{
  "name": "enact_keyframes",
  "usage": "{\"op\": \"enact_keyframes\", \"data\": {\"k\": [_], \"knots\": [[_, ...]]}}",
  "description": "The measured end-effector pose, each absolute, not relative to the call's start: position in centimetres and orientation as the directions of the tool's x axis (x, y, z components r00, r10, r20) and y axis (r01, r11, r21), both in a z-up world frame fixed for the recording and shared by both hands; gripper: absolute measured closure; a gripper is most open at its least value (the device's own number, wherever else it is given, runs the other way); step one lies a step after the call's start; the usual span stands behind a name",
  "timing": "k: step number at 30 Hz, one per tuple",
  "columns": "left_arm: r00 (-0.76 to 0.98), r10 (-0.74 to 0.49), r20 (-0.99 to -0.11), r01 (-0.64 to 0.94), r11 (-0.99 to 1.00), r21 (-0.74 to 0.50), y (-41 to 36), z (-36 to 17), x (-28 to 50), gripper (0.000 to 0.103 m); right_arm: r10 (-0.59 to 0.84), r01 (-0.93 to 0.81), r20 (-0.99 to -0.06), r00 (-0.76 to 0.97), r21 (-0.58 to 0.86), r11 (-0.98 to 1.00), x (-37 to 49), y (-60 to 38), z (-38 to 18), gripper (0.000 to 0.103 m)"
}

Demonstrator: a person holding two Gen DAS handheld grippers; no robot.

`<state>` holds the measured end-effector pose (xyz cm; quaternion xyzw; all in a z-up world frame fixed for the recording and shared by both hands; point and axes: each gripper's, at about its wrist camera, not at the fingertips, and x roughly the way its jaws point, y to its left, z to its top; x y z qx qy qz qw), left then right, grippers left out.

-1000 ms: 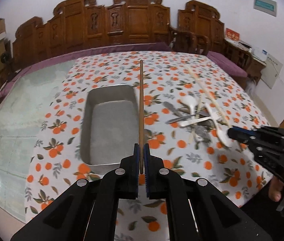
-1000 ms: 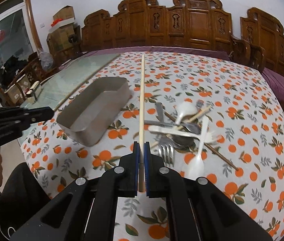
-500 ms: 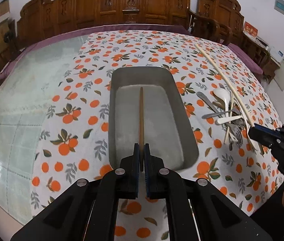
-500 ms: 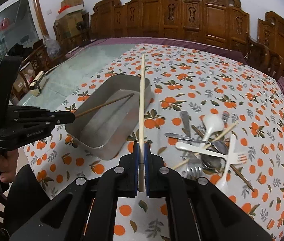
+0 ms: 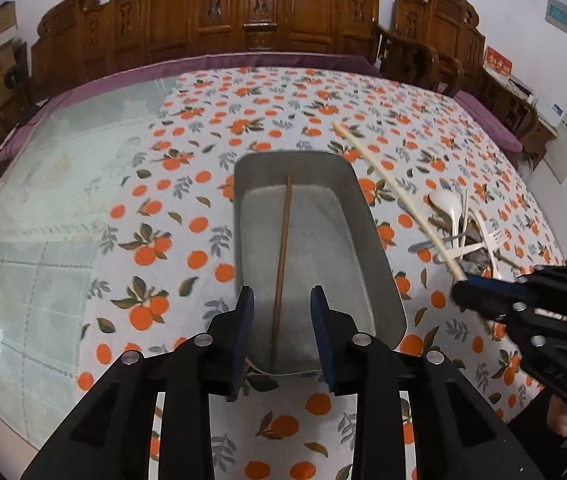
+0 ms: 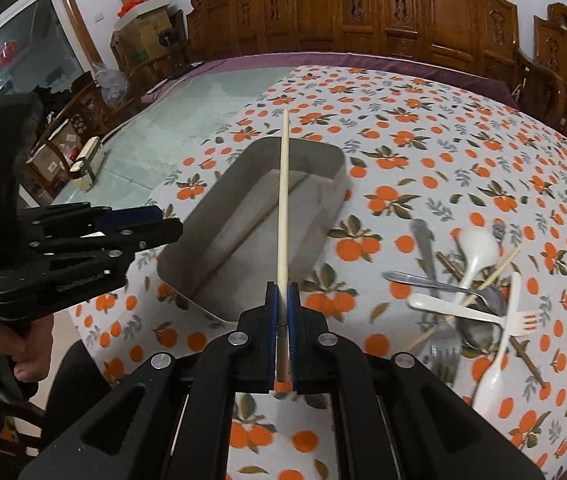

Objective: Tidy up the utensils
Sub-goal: 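Drop the brown chopstick into the tray with the left tool while the right tool releases its chopstick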

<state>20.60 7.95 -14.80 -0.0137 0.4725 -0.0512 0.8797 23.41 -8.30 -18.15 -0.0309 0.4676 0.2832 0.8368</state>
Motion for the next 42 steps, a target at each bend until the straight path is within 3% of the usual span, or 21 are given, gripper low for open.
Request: {"op": "enact_keyframes", "data": {"k": [8,16,27,38,40,42], "knots": [[0.611,-0.058,-0.79,0.032,0.998,-0.049,11.5,-12.0,19.5,0.051,0.455,-0.509,-0.814,0.36,0.238,0.828,25.0,-4.8,-18.8,0.097],[0.653,-0.033,-0.757,-0.012,0.998,-0.054,14.5,-10.6,18.7,0.014,0.432,-0.474,-0.849,0.305,0.258,0.842,26.9,-2.2,-21.0,0.097],[0.663,-0.011,-0.749,-0.047,0.997,-0.056,16.0,-10.4,18.2,0.01,0.45,-0.489,-0.846,0.286,0.275,0.828,27.7,-1.0,-22.2,0.093],[0.688,-0.059,-0.724,0.002,0.997,-0.079,11.7,-9.4,17.7,0.01,0.478,-0.551,-0.769,0.425,0.2,0.81,24.0,-7.9,-15.8,0.093],[0.688,-0.072,-0.722,0.018,0.996,-0.083,10.6,-9.4,17.8,0.01,0.467,-0.546,-0.761,0.45,0.179,0.819,23.0,-10.1,-14.9,0.082],[0.684,-0.089,-0.724,0.036,0.995,-0.089,9.2,-9.5,17.9,0.01,0.444,-0.535,-0.759,0.477,0.15,0.832,22.1,-12.5,-14.1,0.08]]}}
